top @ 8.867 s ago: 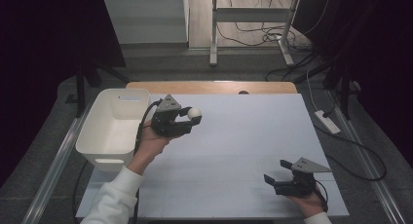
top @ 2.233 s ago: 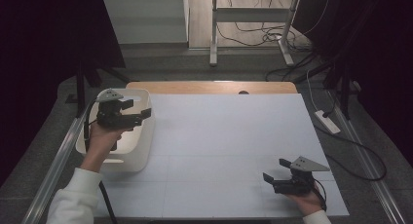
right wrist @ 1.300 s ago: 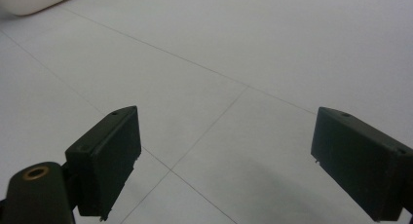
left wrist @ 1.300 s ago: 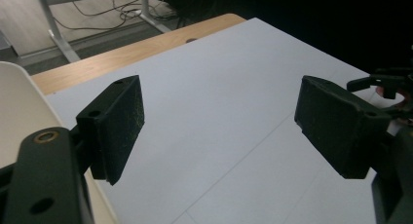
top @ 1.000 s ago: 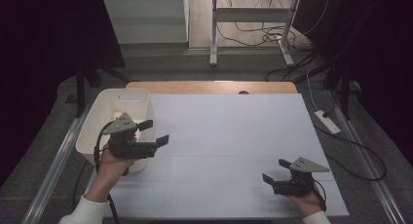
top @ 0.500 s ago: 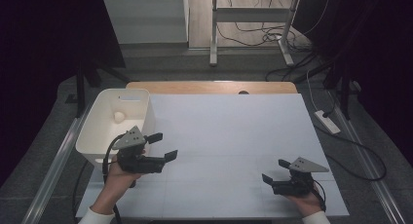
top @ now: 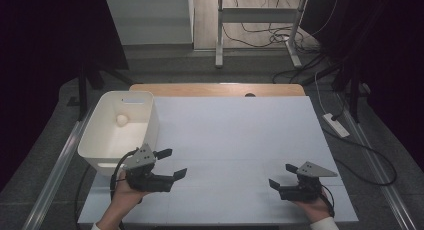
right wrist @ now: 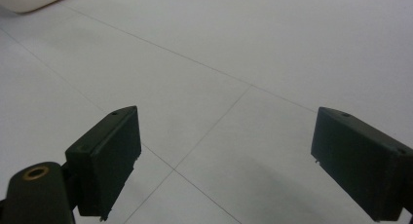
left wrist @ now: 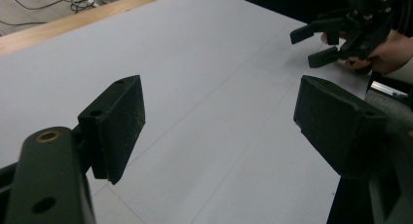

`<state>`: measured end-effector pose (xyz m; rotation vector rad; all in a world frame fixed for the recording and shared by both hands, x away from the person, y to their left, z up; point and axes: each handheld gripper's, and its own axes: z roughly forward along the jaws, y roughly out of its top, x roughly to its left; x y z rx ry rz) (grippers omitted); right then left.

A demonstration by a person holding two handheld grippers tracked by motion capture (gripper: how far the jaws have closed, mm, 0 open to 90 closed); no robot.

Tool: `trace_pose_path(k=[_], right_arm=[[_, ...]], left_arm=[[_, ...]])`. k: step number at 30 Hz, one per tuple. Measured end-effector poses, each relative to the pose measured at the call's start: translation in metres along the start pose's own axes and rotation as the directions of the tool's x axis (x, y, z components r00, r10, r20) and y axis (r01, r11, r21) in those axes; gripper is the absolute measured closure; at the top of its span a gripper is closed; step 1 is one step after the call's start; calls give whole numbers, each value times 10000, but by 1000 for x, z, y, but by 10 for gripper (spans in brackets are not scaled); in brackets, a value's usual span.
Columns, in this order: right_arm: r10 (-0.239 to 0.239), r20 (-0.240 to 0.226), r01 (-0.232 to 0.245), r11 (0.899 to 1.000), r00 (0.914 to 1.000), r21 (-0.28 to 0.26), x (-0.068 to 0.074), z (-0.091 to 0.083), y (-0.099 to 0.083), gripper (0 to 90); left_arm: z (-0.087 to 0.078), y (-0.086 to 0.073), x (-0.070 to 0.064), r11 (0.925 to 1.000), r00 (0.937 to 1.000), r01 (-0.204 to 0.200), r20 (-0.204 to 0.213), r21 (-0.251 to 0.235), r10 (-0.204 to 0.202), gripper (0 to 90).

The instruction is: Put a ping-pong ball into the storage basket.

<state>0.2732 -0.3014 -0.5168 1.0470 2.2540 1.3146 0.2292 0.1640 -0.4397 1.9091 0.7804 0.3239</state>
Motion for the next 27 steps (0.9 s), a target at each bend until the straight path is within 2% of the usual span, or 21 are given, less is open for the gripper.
trace_pose_path(k=[4,8,12,27], right_arm=[[-7,8,7,10000,10000,-12,0,0,0,109],[9,23,-9,10000,10000,-35,0,0,0,109],[22,39,-22,9999,10000,-98,0,-1,0,109],[27,71,-25,9998,10000,-180,0,-2,0,108]], left_arm=[[5,-11,0,9998,9999,158,38,118,-159,201],[8,-19,2,9994,9997,155,-210,317,-149,202],[10,-31,7,9981,9987,441,-290,441,-428,202],[14,-57,20,9921,9947,939,-493,838,-899,204]])
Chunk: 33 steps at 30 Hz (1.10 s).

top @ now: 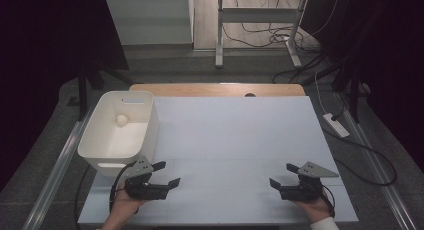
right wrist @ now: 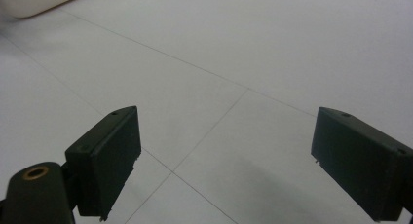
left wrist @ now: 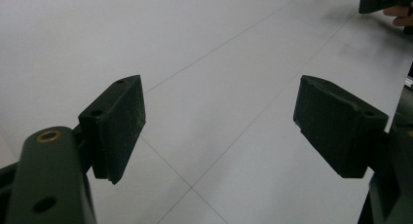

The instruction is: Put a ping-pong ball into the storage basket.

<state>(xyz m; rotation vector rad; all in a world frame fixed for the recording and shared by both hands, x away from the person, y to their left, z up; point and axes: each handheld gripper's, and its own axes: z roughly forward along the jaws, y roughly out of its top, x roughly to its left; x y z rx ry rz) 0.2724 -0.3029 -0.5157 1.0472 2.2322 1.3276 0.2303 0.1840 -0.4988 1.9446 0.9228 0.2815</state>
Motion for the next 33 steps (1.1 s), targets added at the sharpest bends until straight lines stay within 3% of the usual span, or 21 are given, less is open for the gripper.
trace_pose_path(k=[12,33], right_arm=[[-73,-48,73,10000,10000,-28,0,0,-1,108],[-161,-157,161,9999,9997,-22,2,-1,-2,108]], left_arm=[[-5,-20,11,9995,9992,275,-273,-179,-280,205],[-1,-20,11,9995,9994,243,-253,-221,-248,202]])
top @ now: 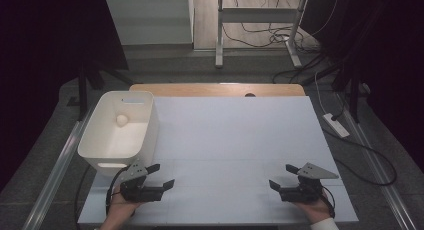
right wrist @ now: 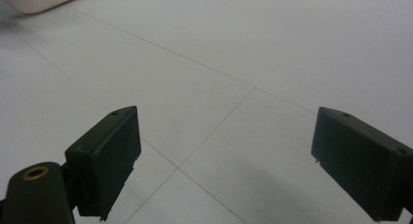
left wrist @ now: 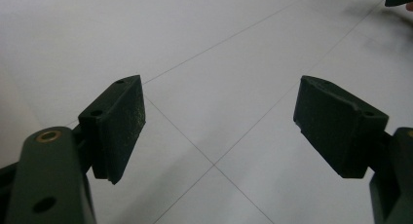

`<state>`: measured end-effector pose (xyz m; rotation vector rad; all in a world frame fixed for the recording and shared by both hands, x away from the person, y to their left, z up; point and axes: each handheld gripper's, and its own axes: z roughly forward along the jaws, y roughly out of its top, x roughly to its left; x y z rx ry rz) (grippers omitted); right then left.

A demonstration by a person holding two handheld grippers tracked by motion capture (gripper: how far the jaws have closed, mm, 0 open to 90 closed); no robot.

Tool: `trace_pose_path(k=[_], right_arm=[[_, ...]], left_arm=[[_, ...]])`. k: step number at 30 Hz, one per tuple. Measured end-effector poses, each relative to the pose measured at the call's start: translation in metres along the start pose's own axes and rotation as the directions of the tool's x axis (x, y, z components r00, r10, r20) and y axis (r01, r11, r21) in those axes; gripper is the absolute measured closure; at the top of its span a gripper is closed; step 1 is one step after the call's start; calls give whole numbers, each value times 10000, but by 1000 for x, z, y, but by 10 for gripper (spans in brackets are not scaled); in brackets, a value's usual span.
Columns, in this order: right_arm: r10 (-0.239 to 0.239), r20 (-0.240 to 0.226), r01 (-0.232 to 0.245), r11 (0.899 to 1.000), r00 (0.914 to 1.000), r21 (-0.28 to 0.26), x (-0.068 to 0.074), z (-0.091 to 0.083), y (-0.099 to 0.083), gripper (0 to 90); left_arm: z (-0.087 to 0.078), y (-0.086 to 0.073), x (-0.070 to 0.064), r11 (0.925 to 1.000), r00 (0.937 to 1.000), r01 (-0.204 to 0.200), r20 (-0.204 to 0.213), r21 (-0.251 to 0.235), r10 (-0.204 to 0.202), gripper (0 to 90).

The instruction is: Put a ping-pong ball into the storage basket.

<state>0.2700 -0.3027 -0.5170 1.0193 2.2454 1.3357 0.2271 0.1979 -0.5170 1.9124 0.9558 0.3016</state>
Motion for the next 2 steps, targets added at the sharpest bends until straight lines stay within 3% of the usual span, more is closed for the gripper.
trace_pose_path(k=[2], right_arm=[[10,-33,-10,10000,10000,2,0,0,0,108]], left_arm=[[-1,0,0,10000,10000,15,-12,-20,-15,202]])
